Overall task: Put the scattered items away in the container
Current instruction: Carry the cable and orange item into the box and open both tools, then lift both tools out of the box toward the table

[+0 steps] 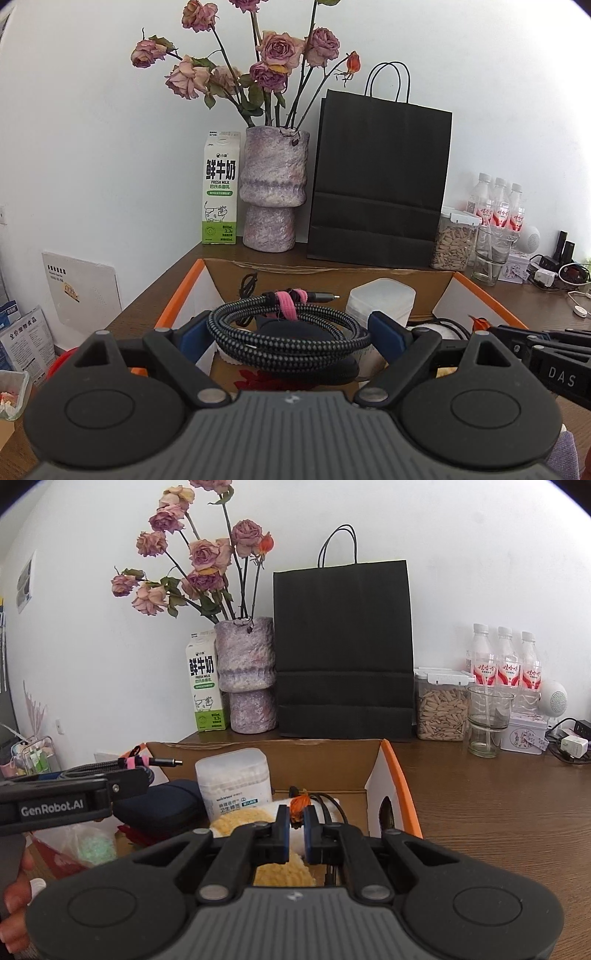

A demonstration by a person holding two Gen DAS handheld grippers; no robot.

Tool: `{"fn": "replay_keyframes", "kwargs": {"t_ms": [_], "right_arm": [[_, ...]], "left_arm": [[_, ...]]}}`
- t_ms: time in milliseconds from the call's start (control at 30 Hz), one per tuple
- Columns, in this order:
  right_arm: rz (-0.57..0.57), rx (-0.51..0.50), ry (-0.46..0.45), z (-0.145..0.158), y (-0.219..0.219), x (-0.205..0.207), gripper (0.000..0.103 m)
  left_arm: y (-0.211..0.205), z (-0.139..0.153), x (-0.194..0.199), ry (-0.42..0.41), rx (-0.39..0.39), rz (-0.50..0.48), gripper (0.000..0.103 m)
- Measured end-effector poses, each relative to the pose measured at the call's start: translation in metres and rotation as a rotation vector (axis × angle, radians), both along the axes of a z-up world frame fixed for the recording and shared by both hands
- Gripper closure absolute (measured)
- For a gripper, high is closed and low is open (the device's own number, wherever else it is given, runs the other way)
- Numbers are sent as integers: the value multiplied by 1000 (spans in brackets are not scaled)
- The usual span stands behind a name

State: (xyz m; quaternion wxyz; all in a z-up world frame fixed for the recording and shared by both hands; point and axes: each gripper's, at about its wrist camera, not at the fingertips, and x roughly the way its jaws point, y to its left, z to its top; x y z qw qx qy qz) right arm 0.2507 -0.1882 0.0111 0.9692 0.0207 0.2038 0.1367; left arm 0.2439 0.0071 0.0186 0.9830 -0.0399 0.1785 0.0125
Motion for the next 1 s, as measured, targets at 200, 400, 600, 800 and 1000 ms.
{"fn": "replay_keyframes", "kwargs": {"t_ms": [200, 400, 600, 800, 1000], "right_arm": [[-8, 60, 31, -4, -8, -2, 29], [-9, 53, -4, -3, -5, -13, 2], [-6, 14, -16, -3, 1, -19, 2], [-11, 3, -27, -3, 2, -23, 2], [-14, -3, -45, -3, 2, -31, 2]], "left_arm": [[0, -6, -4, -1, 0, 4, 0], [2, -8, -9, 0, -11, 24, 0], [4, -7, -13, -24, -15, 38, 0], [2, -9, -16, -35, 3, 46, 0], [1, -10, -22, -61, 9, 42, 0]]}}
